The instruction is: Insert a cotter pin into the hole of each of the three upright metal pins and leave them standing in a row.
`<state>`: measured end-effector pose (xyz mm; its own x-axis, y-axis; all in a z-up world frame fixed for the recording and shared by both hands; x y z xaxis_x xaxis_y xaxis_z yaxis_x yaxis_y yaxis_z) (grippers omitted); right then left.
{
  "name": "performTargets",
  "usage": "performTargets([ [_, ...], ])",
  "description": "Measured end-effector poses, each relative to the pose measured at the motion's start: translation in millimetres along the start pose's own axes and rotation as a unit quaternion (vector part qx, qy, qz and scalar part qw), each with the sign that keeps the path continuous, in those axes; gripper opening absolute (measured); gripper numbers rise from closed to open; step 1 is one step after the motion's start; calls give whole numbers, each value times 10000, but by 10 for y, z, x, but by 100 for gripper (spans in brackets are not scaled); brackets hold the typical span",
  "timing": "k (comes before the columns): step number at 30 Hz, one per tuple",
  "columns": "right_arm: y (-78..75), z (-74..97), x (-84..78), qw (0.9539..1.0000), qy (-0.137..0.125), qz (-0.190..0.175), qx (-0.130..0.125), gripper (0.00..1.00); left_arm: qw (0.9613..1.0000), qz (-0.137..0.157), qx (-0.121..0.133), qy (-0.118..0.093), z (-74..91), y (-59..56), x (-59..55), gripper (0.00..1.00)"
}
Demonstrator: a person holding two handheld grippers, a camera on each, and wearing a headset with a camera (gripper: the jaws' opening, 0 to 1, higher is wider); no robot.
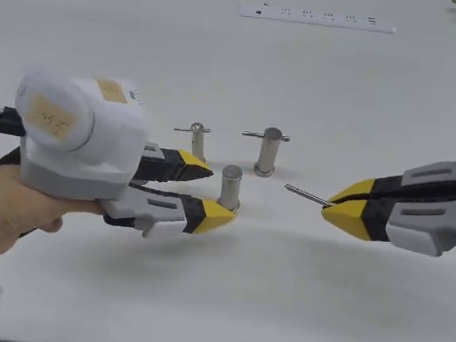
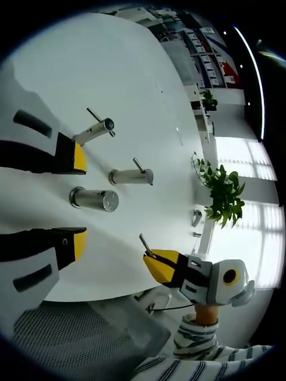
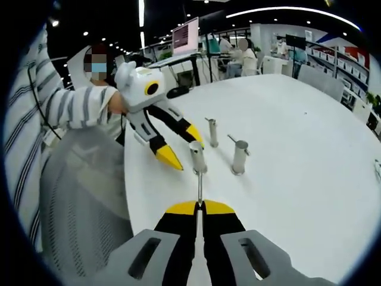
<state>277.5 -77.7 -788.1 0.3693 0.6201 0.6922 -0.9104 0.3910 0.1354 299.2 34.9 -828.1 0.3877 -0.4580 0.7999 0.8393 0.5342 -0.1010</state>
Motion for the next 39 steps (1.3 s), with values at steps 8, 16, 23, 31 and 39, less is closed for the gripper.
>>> performTargets([
  [8,31,-54,-13,10000,22,-31,37,3,10000,-32,31,34,-86,18,-18,29],
  [16,37,-84,-1,10000,43,-11,55,3,10000,-56,69,-31,-133,45,13,24],
  [23,46,-123,21,9999,78,56,83,3,9998,-145,126,-11,-157,57,4,19],
  [31,47,-182,96,9997,102,173,105,3,9998,-160,125,-17,-160,35,13,12],
  [39,30,-242,127,9992,175,341,85,3,9993,-171,329,-20,-156,21,4,11],
])
Point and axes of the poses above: the centre of the closed fingertips' face, and the gripper's own axes: z roughly backward along the fingers, y roughly to its left, x roughly out of its top, the point moved 2 cm from there along z, roughly backward along the fingers, and after that the axes turned 3 degrees about y, right-handed, at the moved point
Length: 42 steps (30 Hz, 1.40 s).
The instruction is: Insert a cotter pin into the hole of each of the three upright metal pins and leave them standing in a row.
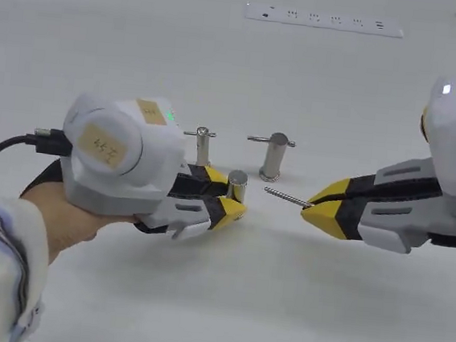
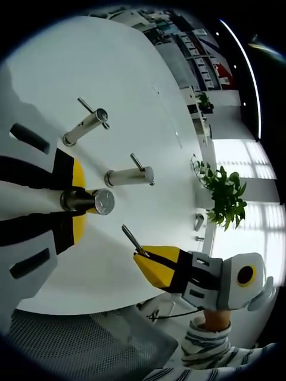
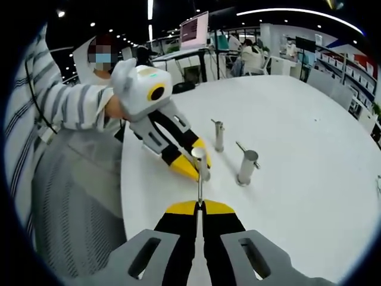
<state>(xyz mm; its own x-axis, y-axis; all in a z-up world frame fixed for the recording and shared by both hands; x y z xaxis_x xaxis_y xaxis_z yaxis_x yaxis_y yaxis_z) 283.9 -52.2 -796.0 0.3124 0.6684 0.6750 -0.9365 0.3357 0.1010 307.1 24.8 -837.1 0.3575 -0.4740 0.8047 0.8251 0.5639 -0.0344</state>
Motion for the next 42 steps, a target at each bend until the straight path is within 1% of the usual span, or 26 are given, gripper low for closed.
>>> performTargets([
  [4,1,-36,26,9999,29,105,14,3,9998,119,163,-43,2,4,-8,11],
  [6,2,-55,42,9999,37,147,26,3,9997,129,211,-66,2,4,-11,11],
  [10,4,-90,79,9997,38,230,45,3,9991,237,325,-134,4,0,-14,11],
  [18,-21,-118,101,9995,59,321,49,3,9984,254,454,-214,-2,-4,-20,11],
  [22,-25,-130,96,9994,73,338,57,3,9977,346,509,-283,-5,1,-27,11],
  [27,-16,-151,88,9994,69,333,79,3,9970,452,533,-330,-19,8,-51,11],
  [37,-21,-209,125,9992,-24,397,108,3,9973,492,485,-261,-29,7,-76,12],
  [42,-24,-231,132,9990,-59,437,97,3,9965,619,490,-261,-32,8,-86,12],
])
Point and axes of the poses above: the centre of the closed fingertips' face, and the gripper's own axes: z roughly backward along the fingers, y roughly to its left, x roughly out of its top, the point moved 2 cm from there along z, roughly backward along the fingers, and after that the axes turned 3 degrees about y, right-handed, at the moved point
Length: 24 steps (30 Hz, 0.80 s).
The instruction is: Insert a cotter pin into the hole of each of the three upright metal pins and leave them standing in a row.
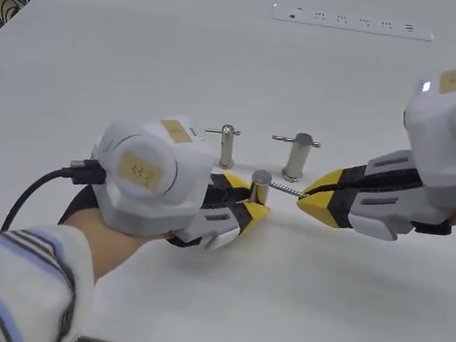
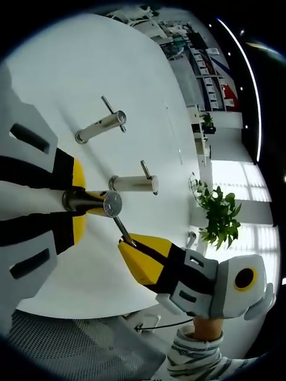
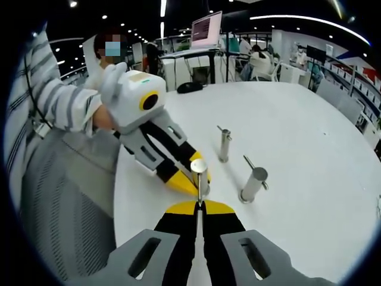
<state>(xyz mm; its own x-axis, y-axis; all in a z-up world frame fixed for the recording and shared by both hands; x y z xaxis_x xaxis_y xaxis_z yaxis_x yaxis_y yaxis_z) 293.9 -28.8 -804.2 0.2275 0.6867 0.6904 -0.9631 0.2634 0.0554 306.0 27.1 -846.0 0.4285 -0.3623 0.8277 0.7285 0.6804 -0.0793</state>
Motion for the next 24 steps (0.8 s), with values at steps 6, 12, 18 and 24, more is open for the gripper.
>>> performTargets([
  [6,33,-45,7,10000,-58,-44,-7,3,9999,129,-40,39,1,-12,-32,12],
  [12,22,-117,74,9998,-151,-94,-23,3,9999,114,-25,69,-1,-12,-48,12],
  [18,20,-174,133,9998,-200,-56,-64,3,9999,132,-25,71,2,-13,-48,12],
  [24,30,-200,155,9997,-216,13,-62,4,9999,143,-15,75,0,-10,-50,12],
])
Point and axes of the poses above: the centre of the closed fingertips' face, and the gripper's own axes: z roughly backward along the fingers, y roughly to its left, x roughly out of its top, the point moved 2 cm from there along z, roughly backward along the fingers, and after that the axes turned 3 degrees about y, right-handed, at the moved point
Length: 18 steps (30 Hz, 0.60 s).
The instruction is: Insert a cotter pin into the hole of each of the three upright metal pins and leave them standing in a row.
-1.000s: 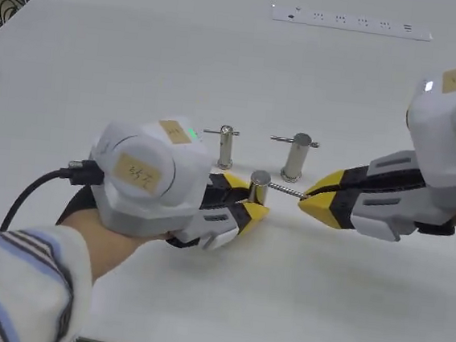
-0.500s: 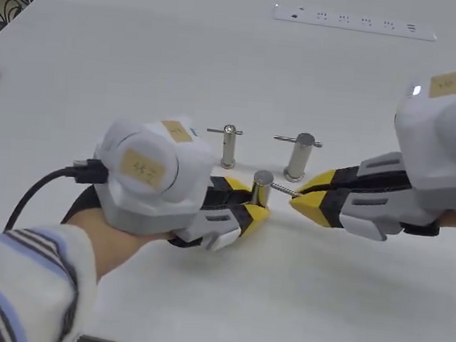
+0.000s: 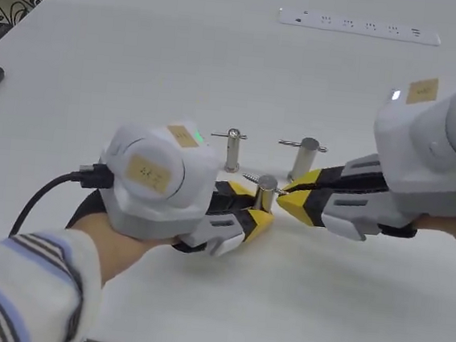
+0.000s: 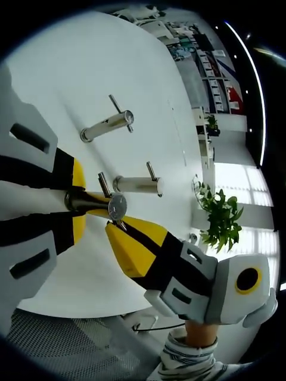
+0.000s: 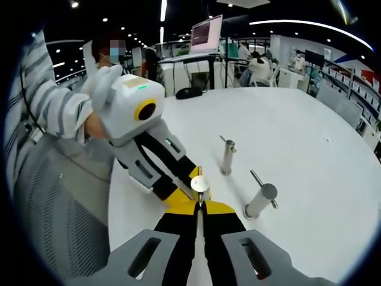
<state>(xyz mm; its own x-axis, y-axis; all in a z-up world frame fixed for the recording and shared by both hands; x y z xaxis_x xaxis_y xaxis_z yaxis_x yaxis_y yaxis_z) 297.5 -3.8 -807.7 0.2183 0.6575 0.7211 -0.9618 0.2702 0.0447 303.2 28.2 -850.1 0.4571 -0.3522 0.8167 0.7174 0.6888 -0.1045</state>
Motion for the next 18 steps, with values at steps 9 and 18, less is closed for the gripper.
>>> performTargets([
  [9,-3,43,-23,10000,2,-16,-3,10,10000,26,-7,3,-3,2,1,12],
  [18,7,104,-71,10000,30,-17,-38,9,10000,29,-2,5,-8,4,3,12],
])
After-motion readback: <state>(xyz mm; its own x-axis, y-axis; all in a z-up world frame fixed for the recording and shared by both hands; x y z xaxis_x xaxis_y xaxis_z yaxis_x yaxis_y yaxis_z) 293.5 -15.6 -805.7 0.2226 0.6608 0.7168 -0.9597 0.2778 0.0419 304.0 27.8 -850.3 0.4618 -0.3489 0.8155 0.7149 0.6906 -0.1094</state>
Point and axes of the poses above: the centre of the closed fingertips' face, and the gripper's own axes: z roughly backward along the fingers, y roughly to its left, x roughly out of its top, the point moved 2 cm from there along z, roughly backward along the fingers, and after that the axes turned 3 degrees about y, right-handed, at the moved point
